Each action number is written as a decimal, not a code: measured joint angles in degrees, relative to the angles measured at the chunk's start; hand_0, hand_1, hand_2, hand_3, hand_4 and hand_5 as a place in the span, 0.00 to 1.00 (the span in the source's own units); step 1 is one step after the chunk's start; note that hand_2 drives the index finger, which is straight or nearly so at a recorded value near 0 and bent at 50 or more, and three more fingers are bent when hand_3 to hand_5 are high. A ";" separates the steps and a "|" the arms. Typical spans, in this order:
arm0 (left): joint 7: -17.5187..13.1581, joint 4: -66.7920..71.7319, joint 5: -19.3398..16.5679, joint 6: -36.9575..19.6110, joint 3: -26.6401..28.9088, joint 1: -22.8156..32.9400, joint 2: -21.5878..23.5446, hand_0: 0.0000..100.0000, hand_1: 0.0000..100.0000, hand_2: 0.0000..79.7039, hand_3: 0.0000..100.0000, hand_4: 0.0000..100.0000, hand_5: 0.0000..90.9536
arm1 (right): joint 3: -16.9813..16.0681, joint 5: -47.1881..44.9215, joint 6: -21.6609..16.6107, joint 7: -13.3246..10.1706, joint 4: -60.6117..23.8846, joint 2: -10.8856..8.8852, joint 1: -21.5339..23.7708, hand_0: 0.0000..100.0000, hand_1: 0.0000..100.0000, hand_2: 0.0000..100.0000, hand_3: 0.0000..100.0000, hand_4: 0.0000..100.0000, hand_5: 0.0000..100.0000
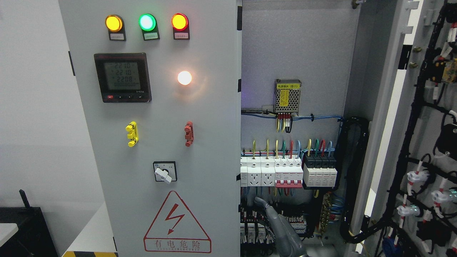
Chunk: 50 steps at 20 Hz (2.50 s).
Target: Open door with both hands
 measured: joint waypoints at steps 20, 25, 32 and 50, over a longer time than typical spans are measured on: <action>0.00 0.00 0.00 0.00 0.00 0.00 0.00 0.00 0.00 0.00 0.00 0.03 0.00 | 2.47 -0.10 0.18 0.21 4.26 0.60 -3.92 0.11 0.00 0.00 0.00 0.00 0.00; 0.00 0.00 0.00 0.00 0.00 0.00 0.00 0.00 0.00 0.00 0.00 0.03 0.00 | 2.99 -0.10 0.18 0.26 4.89 0.82 -4.51 0.11 0.00 0.00 0.00 0.00 0.00; 0.00 0.00 0.00 0.00 0.00 0.01 0.00 0.00 0.00 0.00 0.00 0.03 0.00 | 3.37 -0.17 0.18 0.27 5.39 1.10 -5.55 0.11 0.00 0.00 0.00 0.00 0.00; 0.00 0.00 -0.02 0.00 0.00 0.00 0.00 0.00 0.00 0.00 0.00 0.03 0.00 | 4.06 -3.54 0.47 2.37 7.51 1.33 -7.57 0.11 0.00 0.00 0.00 0.00 0.00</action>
